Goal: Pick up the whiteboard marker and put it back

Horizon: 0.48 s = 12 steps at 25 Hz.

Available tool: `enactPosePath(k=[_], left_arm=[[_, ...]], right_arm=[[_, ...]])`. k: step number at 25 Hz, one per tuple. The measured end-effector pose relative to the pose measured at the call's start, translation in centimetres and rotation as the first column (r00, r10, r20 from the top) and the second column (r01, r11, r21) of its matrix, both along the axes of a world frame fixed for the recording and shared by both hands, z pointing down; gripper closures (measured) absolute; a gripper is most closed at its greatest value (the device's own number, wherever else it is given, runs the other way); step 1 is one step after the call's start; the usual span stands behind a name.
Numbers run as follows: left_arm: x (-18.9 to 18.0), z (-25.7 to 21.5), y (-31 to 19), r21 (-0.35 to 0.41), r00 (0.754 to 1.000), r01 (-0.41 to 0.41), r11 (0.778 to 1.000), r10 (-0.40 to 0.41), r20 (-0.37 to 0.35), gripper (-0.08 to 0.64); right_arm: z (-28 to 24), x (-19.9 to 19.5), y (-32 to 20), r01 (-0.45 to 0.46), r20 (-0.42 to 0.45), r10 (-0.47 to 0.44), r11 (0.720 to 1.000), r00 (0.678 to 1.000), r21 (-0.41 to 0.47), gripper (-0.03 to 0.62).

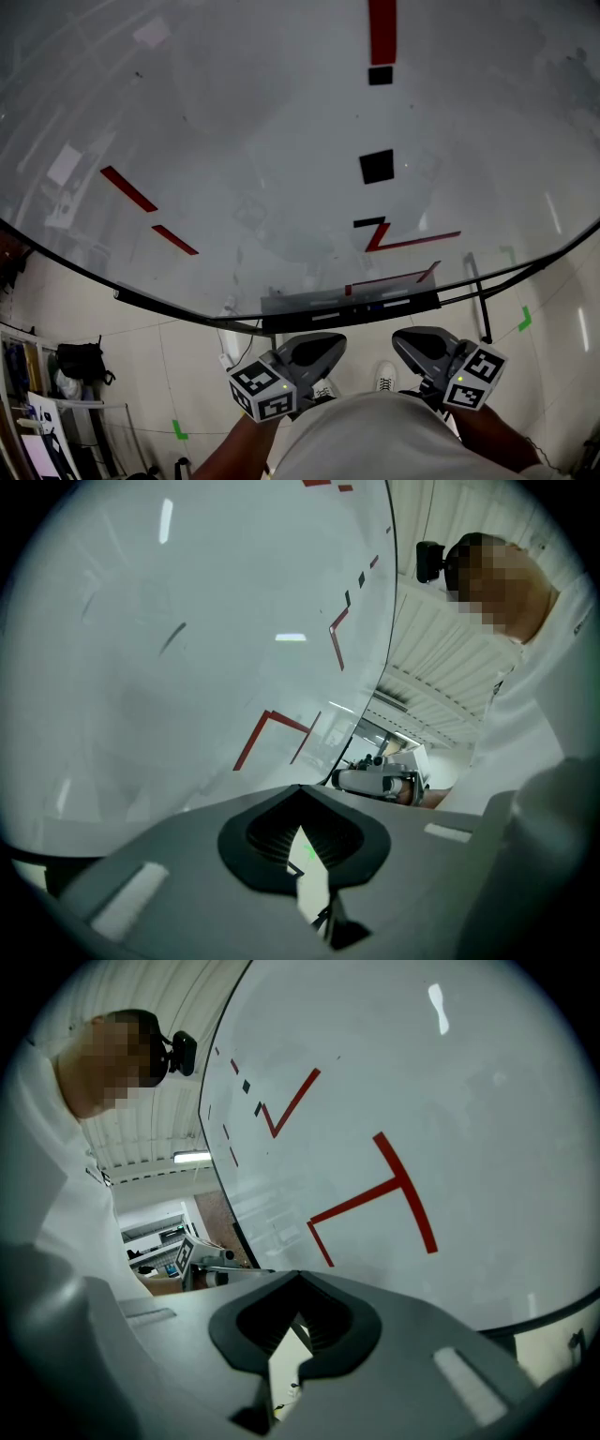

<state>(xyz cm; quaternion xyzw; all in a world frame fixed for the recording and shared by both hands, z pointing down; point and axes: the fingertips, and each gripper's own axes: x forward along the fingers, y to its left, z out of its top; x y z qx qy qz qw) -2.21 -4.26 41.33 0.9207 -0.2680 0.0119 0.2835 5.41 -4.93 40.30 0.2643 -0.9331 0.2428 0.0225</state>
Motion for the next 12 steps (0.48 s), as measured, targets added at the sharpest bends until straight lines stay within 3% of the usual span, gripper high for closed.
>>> enactPosePath(k=[12], left_arm=[[0.5,-2.3,2.2,0.047,1.000,-0.013,0.999,0.013,0.005,0.543]], right_arm=[[-1.8,-0.7,1.0,0.056,0.017,-0.057,0.997,0.998,0.045,0.591]])
